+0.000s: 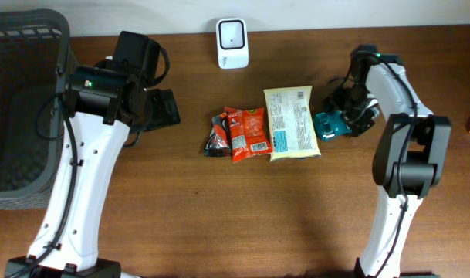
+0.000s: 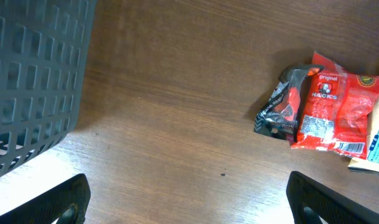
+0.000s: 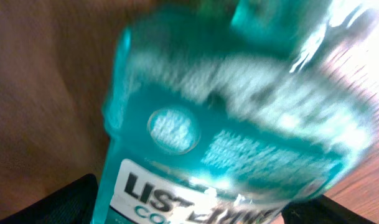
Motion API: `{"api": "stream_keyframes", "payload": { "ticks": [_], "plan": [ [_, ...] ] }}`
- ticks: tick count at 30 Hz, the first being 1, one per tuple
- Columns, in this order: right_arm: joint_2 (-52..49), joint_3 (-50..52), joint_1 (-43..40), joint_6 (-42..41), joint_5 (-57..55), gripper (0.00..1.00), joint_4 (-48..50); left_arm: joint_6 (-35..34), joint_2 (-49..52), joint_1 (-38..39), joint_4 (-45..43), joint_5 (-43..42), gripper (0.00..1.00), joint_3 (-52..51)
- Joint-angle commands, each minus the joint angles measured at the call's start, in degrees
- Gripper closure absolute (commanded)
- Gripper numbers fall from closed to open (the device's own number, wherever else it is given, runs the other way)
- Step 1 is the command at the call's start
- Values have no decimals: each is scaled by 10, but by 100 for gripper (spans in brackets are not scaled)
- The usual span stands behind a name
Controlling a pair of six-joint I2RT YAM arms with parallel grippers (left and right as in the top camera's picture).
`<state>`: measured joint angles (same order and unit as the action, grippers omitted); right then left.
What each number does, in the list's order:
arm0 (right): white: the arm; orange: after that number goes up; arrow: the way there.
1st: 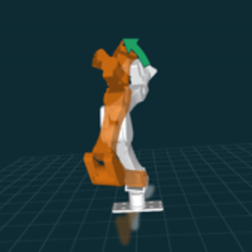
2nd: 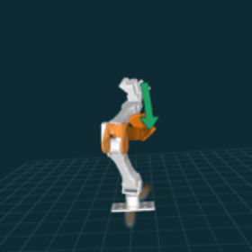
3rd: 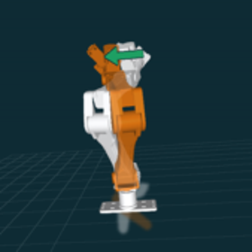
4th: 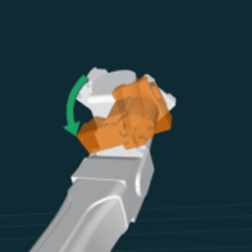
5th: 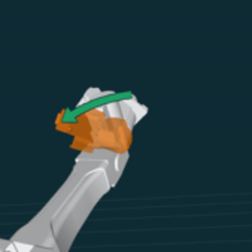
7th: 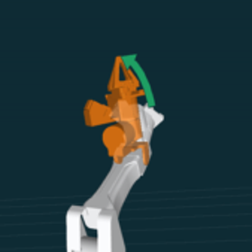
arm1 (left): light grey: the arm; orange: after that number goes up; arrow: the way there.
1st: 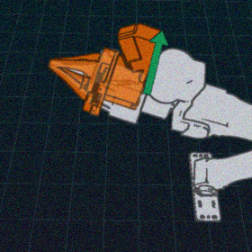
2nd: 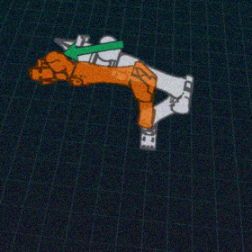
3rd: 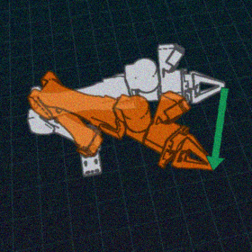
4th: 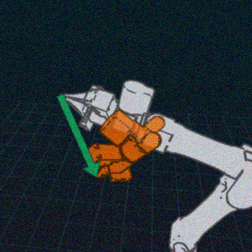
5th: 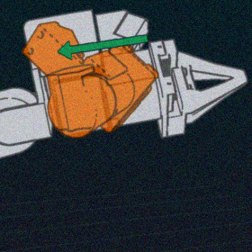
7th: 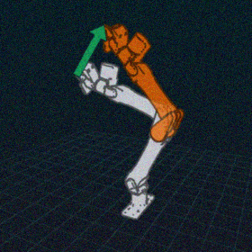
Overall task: Scan the item barcode
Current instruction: 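Lift the mouthwash upright and present its label to the scanner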
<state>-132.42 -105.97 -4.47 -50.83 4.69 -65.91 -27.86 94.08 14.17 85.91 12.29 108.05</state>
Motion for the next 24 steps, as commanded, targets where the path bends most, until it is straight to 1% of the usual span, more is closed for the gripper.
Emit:
{"api": "stream_keyframes", "payload": {
  "ticks": [1,2,3,5,6,7,8,10,14,17,18,19,20,21,22,24],
  "plan": [
    [-11,21,19,-92,2,11,-3,9,-2,-2,-1,6,1,2],
    [-11,24,19,-105,-8,12,-1,9,-2,-2,-1,6,1,2],
    [-11,25,19,-111,-26,15,1,9,-2,-2,-1,6,1,2],
    [-11,25,18,-110,-89,16,6,9,-2,-2,-1,6,1,2],
    [-11,25,18,-106,-104,21,8,9,-2,-2,-1,6,1,2],
    [-11,25,18,-85,-111,22,12,9,-2,-2,-1,6,1,2],
    [-11,25,18,-68,-111,23,16,9,-2,-2,-1,6,1,2],
    [-11,25,18,-64,-109,24,18,9,-2,-2,-1,6,1,2],
    [-11,25,19,-64,-92,35,18,9,-2,-2,-1,6,1,2],
    [-11,25,18,-64,-93,37,18,9,-2,-3,-1,6,1,2],
    [-11,25,18,-64,-93,34,18,9,-2,-3,-1,6,1,2],
    [-11,25,18,-64,-92,24,17,9,-2,-3,-1,6,1,2],
    [-11,25,18,-64,-92,22,13,9,-2,0,-1,6,1,2],
    [-11,25,18,-64,-76,23,4,9,-2,3,-1,6,1,2],
    [-11,25,19,-51,-73,28,3,9,-2,2,-1,6,1,2],
    [-11,24,19,12,-75,37,12,9,-2,2,-1,6,1,2]
  ]
}}
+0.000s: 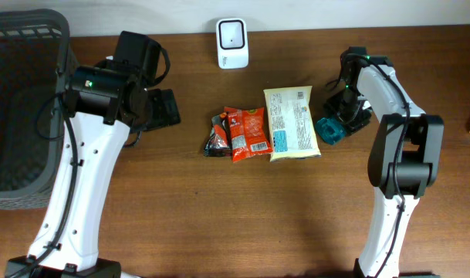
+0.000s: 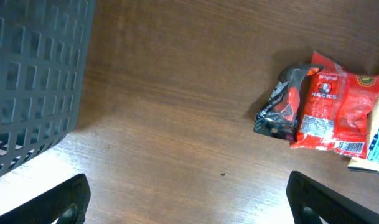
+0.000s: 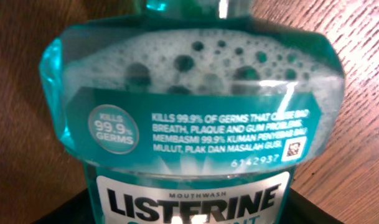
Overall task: Scan the item barcode
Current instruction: 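Lift the mouthwash upright and present its label to the scanner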
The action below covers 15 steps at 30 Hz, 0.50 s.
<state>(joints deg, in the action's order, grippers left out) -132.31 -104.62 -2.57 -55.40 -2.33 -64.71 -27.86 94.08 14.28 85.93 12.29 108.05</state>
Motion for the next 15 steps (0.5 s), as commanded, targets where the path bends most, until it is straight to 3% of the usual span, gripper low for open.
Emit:
{"api": "stream_keyframes", "payload": {
  "ticks": [1,6,11,15],
  "plan": [
    [-12,10,-1,65,-8,37,0,9,-2,1,-1,6,1,2],
    [-11,-30,-1,159,-7,41,-1,9,-2,2,-1,6,1,2],
    [-11,-128,10,296,-7,44,-12,9,-2,2,-1,6,1,2],
    [-11,-211,46,357,-7,44,-17,9,-2,2,-1,6,1,2]
  ]
}}
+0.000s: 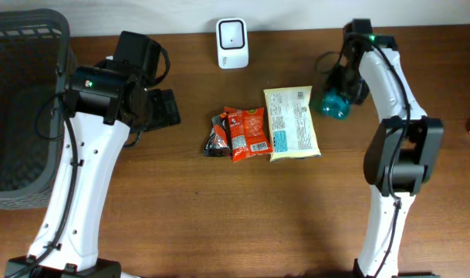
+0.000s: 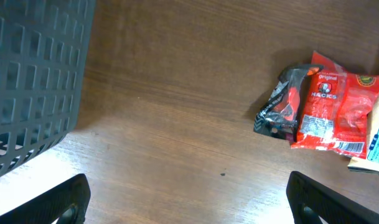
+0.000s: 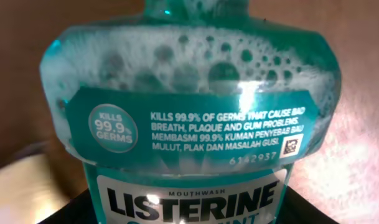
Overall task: Scan the item barcode
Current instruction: 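Lift the mouthwash upright and present its label to the scanner, then carry the mouthwash to the right side and set it down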
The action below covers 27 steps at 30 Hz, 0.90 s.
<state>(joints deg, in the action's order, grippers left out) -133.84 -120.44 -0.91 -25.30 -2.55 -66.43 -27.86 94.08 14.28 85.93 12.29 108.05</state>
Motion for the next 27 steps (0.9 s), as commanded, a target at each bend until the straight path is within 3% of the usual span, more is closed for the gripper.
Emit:
{"api": "stream_keyframes", "payload": {
  "ticks": [1,4,9,13,20,27],
  "plan": [
    [4,-78,49,65,-5,44,9,9,-2,2,-1,6,1,2],
    [4,-115,111,71,-5,44,73,9,-2,2,-1,6,1,2],
    [0,-115,225,82,-24,44,260,9,-2,2,-1,6,1,2],
    [-38,-115,246,81,-42,44,363,9,-2,2,-1,6,1,2],
    [-97,-115,243,80,-44,44,473,9,-2,2,-1,6,1,2],
    [-86,-128,236,79,-59,44,450,9,-2,2,-1,6,1,2]
  ]
}}
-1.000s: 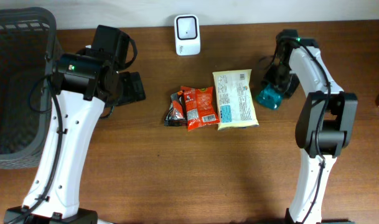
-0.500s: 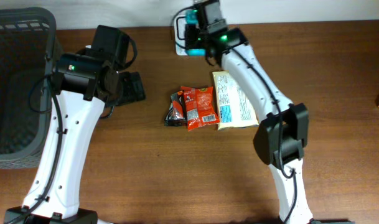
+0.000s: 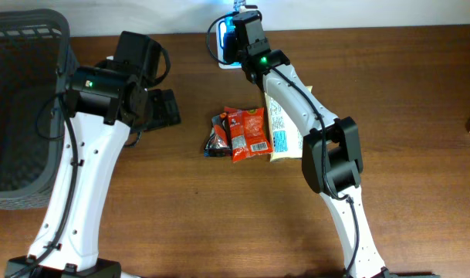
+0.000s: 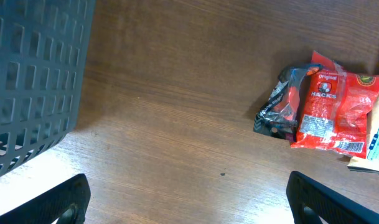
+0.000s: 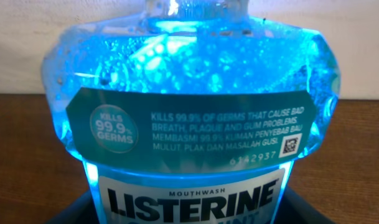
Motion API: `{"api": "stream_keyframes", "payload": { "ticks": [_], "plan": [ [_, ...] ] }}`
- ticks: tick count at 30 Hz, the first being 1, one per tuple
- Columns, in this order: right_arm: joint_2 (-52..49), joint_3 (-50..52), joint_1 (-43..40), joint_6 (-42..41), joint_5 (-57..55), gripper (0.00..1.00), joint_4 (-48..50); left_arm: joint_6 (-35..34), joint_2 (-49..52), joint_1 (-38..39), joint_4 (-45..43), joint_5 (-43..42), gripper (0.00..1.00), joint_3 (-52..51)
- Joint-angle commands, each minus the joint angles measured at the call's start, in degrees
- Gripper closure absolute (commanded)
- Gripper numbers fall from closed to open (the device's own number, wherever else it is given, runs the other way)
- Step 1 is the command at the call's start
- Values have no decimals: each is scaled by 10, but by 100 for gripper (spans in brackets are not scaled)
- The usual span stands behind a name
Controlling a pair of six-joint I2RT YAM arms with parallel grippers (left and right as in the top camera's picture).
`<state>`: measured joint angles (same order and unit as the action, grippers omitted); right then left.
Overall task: Scan the item barcode
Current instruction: 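Carry the mouthwash to the right side and set it down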
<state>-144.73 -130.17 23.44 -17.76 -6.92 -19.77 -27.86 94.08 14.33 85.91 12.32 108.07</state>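
Note:
A teal Listerine mouthwash bottle (image 5: 189, 124) fills the right wrist view, glowing blue, with my right gripper (image 5: 189, 214) shut on it; only dark finger edges show at the bottom corners. In the overhead view the right gripper (image 3: 246, 32) holds the bottle (image 3: 230, 29) against the white scanner (image 3: 221, 48) at the table's back edge, and blue light shows there. The scanner is mostly hidden behind them. My left gripper (image 3: 162, 108) hangs open over bare table, and its fingertips (image 4: 65, 199) frame nothing.
A black packet (image 3: 216, 136), a red snack packet (image 3: 248, 133) and a cream packet (image 3: 287, 131) lie mid-table, the last partly under the right arm. A dark mesh basket (image 3: 18, 108) stands at the far left. An orange item sits at the right edge.
My right gripper, with the bottle, has gone from right of the cream packet to the scanner at the back centre. The bottle now glows blue. The left arm is unchanged.
The right gripper was at the bottle lying on the table right of the cream packet. Then the bottle was held with its label facing the wrist camera, then held farther back. Now it is at the scanner, lit blue. The left gripper stayed open throughout.

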Motion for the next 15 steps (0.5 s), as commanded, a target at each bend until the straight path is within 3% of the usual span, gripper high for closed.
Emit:
{"api": "stream_keyframes", "payload": {
  "ticks": [1,8,12,15],
  "plan": [
    [28,-41,-12,3,-17,44,-33,9,-2,1,-1,6,1,2],
    [57,-243,-187,-131,-19,48,-341,9,-2,1,-1,6,1,2],
    [55,-254,-343,-168,-3,51,-502,9,-2,1,-1,6,1,2],
    [55,-221,-458,-163,-4,51,-545,9,-2,1,-1,6,1,2]
  ]
}}
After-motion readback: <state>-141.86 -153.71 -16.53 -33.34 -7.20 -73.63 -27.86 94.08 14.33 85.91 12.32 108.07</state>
